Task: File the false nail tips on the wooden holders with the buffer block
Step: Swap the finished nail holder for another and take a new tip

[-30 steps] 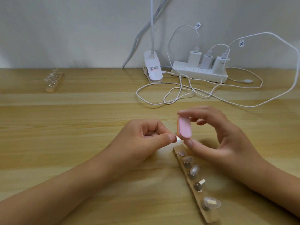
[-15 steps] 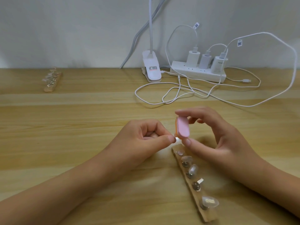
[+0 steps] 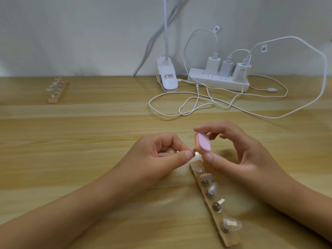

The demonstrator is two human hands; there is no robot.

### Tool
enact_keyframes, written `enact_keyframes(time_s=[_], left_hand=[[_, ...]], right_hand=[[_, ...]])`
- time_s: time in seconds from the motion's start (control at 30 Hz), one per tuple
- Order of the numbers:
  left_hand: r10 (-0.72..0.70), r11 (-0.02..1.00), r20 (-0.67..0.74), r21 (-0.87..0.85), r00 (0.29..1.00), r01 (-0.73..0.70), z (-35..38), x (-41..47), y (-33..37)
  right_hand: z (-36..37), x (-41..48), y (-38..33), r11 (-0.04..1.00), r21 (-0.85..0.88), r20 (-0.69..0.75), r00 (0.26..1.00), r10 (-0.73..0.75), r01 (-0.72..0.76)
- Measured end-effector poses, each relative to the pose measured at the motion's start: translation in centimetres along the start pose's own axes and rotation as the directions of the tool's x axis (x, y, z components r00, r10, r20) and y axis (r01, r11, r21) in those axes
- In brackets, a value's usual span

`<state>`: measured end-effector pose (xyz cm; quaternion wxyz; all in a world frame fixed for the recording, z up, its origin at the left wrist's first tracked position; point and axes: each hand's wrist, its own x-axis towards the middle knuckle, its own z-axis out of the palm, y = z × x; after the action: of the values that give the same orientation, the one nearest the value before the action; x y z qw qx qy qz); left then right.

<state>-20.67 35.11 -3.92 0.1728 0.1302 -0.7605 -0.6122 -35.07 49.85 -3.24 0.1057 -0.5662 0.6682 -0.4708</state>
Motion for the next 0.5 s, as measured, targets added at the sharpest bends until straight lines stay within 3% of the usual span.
enact_keyframes(time_s=[0.1, 0.17, 0.5], left_hand=[[0.011, 1.0, 0.008, -0.023, 1.0, -0.01, 0.07, -0.01, 0.12], [0.004, 1.0, 0.008, -0.02, 1.0, -0.003, 0.05, 0.03, 0.06], [0.087, 0.996, -0.003, 0.031, 0.996, -0.086, -0.08, -0.13, -0.1]], right_hand=[[0.26, -0.43, -0.22, 0.997, -0.047, 0.016, 0.998, -0.061, 0.062], [0.12, -0.26, -0.08, 0.998, -0.065, -0.005, 1.0, -0.026, 0.026], [-0.12, -0.34, -0.06, 0.998, -0.007, -0.01, 0.998, -0.058, 0.058]])
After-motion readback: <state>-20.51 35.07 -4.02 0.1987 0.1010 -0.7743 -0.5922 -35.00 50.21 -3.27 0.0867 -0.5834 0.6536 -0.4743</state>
